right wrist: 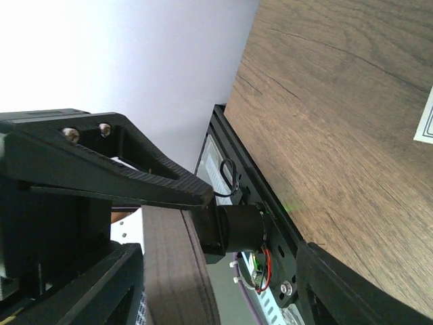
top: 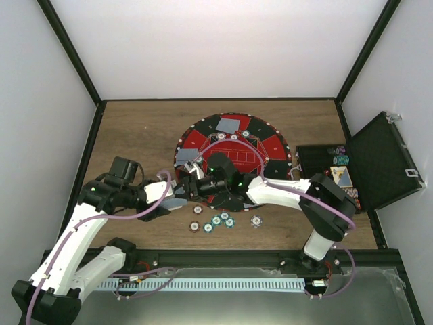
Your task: Distribute texas hold em gaming equipment
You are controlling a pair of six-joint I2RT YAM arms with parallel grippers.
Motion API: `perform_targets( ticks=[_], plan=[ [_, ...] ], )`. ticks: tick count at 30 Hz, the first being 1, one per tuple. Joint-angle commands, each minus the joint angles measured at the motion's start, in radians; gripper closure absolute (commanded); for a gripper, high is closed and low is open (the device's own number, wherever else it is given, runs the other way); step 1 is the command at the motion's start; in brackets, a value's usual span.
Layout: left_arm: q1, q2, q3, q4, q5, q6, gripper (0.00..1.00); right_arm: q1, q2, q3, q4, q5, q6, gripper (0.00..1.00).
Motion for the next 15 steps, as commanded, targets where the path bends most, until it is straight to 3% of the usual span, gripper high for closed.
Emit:
perform_targets(
  ticks=[1, 15],
  plan=[
    [-0.004, -0.008, -0.006, 0.014, 0.016, 0.024, 0.91, 0.007, 0.021, 0.049, -0.037, 0.002, -0.029, 0.38],
    [-0.003, -0.013, -0.013, 0.017, 0.003, 0.036, 0.91, -0.057, -0.137, -0.078, -0.095, 0.022, -0.052, 0.58]
  ],
)
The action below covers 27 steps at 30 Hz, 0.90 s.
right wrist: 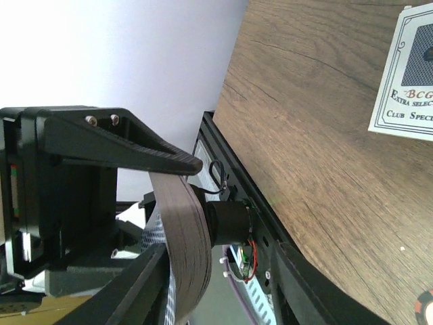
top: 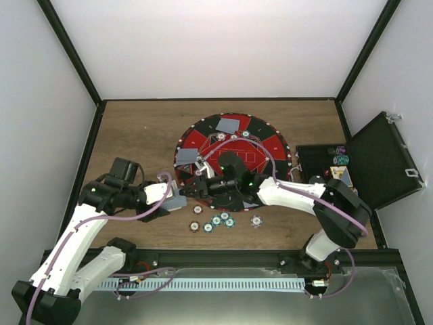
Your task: Distribute texas hold em gaming equipment
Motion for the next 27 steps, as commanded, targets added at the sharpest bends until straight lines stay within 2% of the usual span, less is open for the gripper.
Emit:
perform_targets(
  ticks=[1, 4, 6, 8, 11, 13, 21, 27],
  plan=[
    [-0.004, -0.005, 0.001, 0.018, 0.019, 0.015, 0.91, -0.011, -0.063, -0.028, -0.030, 0.017, -0.010, 0.60],
    [-0.003, -0.001, 0.000, 0.022, 0.023, 0.013, 0.91, -0.011, -0.095, -0.047, -0.012, 0.016, 0.006, 0.67],
    [-0.004, 0.000, -0.002, 0.025, 0.021, 0.013, 0.91, -0.010, -0.109, -0.057, 0.010, 0.005, 0.023, 0.68],
    [-0.004, 0.000, -0.005, 0.028, 0.021, 0.013, 0.91, -0.004, -0.114, -0.062, 0.037, -0.005, 0.039, 0.60],
    [-0.004, 0.003, -0.004, 0.029, 0.021, 0.013, 0.91, 0.015, -0.088, -0.023, 0.009, 0.000, 0.020, 0.35],
    [-0.004, 0.005, -0.003, 0.031, 0.021, 0.012, 0.91, 0.030, -0.051, 0.014, -0.012, -0.005, 0.002, 0.32],
    [-0.004, 0.004, 0.004, 0.027, 0.018, 0.011, 0.91, 0.047, 0.061, 0.103, -0.023, -0.021, -0.008, 0.37],
    [-0.004, 0.003, 0.010, 0.022, 0.015, 0.011, 0.91, 0.014, 0.057, 0.066, -0.057, -0.014, -0.021, 0.49]
  ],
)
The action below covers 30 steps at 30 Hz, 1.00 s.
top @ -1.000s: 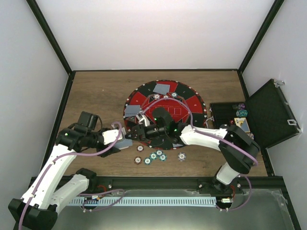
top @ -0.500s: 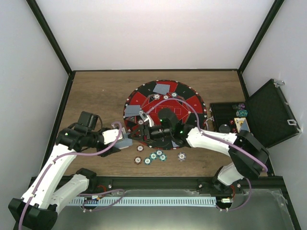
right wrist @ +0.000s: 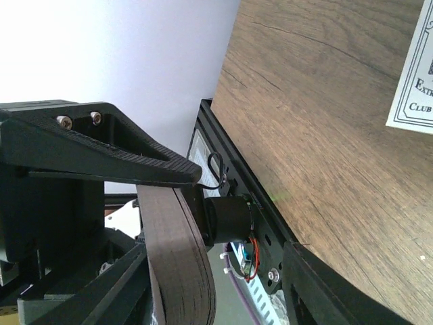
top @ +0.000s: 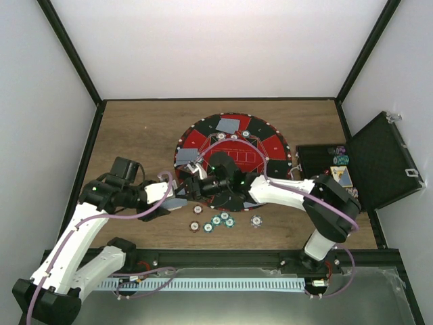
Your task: Distribute texas hold em gaming equipment
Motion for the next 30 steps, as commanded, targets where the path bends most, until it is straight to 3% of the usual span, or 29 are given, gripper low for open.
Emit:
perform_targets(
  ticks=[1, 6, 12, 19, 30],
  plan=[
    [-0.004, -0.008, 0.011, 0.013, 0.015, 0.011, 0.91, -0.028, -0.024, -0.027, -0.036, -0.004, -0.020, 0.50],
    [-0.004, -0.002, 0.018, 0.017, 0.021, 0.012, 0.91, -0.044, -0.071, -0.074, -0.063, 0.007, -0.033, 0.57],
    [-0.004, 0.004, 0.021, 0.019, 0.022, 0.009, 0.91, -0.043, -0.114, -0.085, -0.062, 0.013, -0.022, 0.80],
    [-0.004, -0.001, 0.019, 0.017, 0.012, 0.013, 0.91, -0.044, -0.177, -0.088, -0.075, 0.021, -0.009, 0.97],
    [-0.004, 0.004, 0.018, 0.019, 0.005, 0.015, 0.91, -0.044, -0.258, -0.117, -0.059, 0.024, 0.026, 0.99]
  ],
)
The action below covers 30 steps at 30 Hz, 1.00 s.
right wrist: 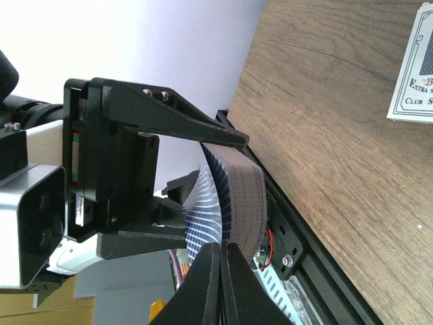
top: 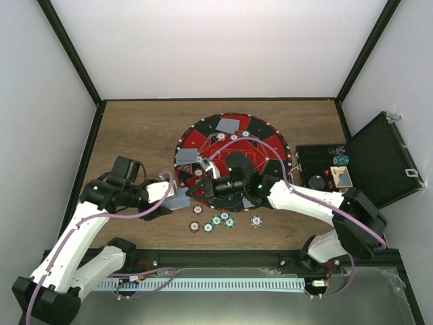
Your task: Distribute texas hold em gaming equipment
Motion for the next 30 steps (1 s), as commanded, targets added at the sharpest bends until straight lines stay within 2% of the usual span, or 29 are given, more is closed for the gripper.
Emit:
perform_targets(
  ticks=[1, 11, 18, 24, 30],
  plan=[
    [0.005, -0.009, 0.017, 0.000, -0.018, 0.013, 0.91, -0.009, -0.052, 0.000, -0.027, 0.008, 0.005, 0.99],
    [0.005, -0.018, 0.001, -0.002, -0.035, 0.027, 0.91, -0.091, -0.142, -0.040, -0.074, -0.021, -0.015, 0.99],
    [0.004, -0.023, -0.004, -0.004, -0.049, 0.038, 0.91, -0.155, -0.159, -0.021, -0.213, -0.068, -0.100, 0.99],
    [0.005, -0.029, -0.008, -0.009, -0.061, 0.042, 0.91, -0.365, -0.268, -0.076, -0.469, -0.048, -0.246, 0.99],
    [0.004, -0.025, -0.006, -0.008, -0.059, 0.043, 0.91, -0.557, -0.363, -0.234, -0.587, -0.035, -0.333, 0.99]
  ],
)
